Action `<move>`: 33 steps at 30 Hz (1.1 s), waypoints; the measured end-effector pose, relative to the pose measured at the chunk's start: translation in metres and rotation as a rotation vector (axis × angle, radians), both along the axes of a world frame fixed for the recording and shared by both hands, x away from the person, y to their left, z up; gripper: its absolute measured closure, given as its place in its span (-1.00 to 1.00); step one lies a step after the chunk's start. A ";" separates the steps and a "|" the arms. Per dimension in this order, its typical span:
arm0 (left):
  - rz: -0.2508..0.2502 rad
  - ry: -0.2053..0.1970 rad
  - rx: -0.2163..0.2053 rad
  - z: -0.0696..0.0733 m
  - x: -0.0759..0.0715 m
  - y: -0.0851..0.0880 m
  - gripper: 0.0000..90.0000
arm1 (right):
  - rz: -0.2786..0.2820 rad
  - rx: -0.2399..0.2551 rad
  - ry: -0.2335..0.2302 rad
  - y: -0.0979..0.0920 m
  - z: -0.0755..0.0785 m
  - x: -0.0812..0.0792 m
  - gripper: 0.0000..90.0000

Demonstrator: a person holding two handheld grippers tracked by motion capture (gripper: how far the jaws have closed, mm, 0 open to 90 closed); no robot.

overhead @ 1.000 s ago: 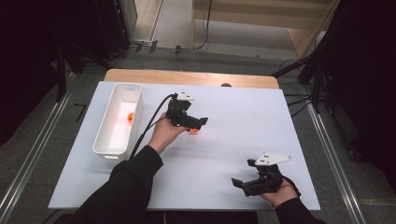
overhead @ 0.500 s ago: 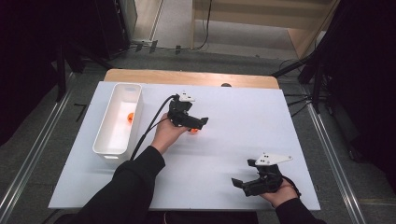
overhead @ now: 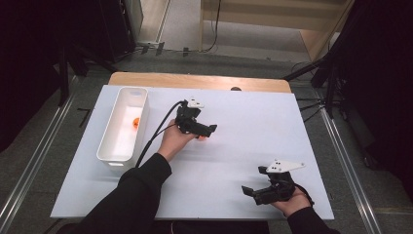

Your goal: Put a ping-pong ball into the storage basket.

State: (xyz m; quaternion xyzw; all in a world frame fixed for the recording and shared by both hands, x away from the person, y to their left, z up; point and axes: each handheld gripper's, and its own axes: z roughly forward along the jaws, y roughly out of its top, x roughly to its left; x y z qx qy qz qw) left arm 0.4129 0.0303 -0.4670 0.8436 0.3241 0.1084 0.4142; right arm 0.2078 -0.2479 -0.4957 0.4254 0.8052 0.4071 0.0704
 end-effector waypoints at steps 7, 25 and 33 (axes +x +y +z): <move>0.005 -0.004 -0.025 -0.005 -0.002 0.000 -1.00 | 0.000 -0.003 0.001 0.000 0.000 0.000 -1.00; 0.003 -0.010 0.001 -0.019 -0.006 -0.001 -1.00 | 0.002 -0.004 -0.004 0.000 0.000 0.000 -1.00; 0.012 -0.004 0.005 -0.025 -0.006 0.001 -1.00 | 0.004 -0.005 0.002 0.000 0.000 0.000 -1.00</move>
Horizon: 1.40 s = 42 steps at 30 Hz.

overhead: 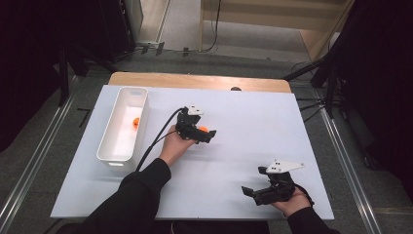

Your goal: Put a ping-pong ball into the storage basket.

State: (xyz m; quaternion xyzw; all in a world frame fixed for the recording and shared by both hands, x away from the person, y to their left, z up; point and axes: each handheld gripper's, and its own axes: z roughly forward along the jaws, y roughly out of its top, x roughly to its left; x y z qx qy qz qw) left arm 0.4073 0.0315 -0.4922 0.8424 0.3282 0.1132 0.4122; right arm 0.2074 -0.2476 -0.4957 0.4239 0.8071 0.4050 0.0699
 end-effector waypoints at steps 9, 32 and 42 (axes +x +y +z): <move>0.009 0.024 0.013 -0.011 0.000 -0.001 -1.00 | 0.004 0.000 -0.001 0.000 0.000 0.000 -1.00; 0.015 0.004 0.184 -0.024 -0.007 -0.008 -0.99 | 0.005 -0.005 -0.006 0.001 0.000 0.000 -1.00; 0.041 -0.032 0.131 -0.022 -0.015 0.000 -0.30 | 0.009 -0.008 -0.007 0.001 0.000 -0.001 -1.00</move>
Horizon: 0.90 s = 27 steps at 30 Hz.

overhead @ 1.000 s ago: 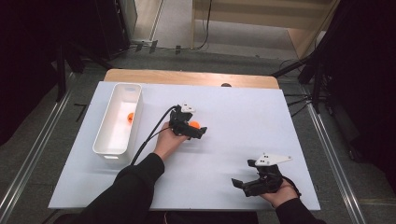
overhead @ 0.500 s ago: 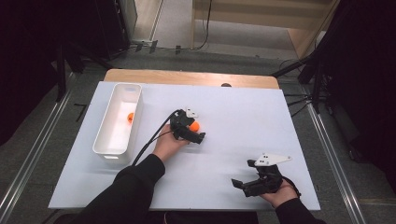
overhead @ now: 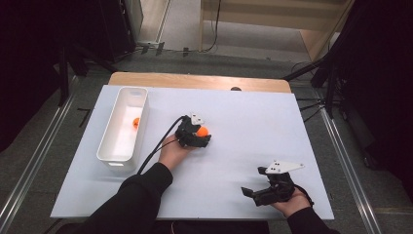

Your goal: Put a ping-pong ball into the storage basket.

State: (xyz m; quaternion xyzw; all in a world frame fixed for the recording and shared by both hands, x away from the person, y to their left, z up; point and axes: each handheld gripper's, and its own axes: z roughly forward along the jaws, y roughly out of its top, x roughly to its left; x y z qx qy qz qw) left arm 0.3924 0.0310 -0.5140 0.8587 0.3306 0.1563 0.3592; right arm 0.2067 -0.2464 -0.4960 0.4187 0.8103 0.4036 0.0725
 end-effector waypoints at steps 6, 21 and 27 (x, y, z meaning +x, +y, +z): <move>-0.027 -0.015 -0.002 0.000 -0.005 -0.001 0.04 | 0.003 0.000 0.004 0.001 0.000 0.000 -1.00; -0.023 -0.004 -0.020 0.000 -0.005 0.000 0.12 | 0.004 0.001 0.008 0.001 0.000 0.000 -1.00; -0.022 0.007 -0.032 0.001 -0.004 0.001 0.12 | 0.004 0.002 0.009 0.001 0.000 0.000 -1.00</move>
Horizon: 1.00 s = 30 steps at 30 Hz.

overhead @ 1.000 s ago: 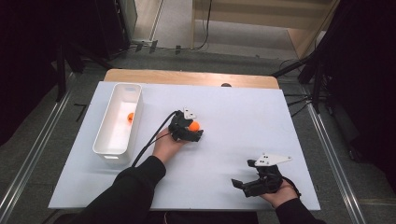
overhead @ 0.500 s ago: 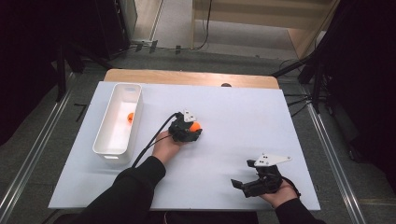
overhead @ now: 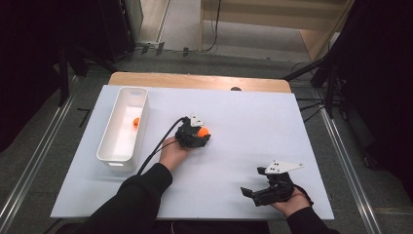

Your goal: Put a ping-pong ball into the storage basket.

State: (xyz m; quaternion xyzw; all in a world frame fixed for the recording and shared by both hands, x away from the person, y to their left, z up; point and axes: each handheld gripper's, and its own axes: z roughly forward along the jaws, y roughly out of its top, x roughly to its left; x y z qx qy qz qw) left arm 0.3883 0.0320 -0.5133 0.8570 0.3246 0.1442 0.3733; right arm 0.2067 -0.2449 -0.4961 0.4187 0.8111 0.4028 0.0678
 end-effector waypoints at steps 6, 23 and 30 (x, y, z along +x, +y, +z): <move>0.002 0.012 -0.006 0.003 -0.001 0.000 0.12 | 0.001 0.000 -0.001 0.000 0.000 0.000 -1.00; 0.001 0.046 -0.064 0.024 -0.001 0.004 0.12 | 0.002 0.001 0.000 0.001 0.000 0.000 -1.00; -0.012 0.059 -0.079 0.035 -0.003 0.005 0.12 | 0.002 0.002 0.003 0.000 0.000 0.000 -1.00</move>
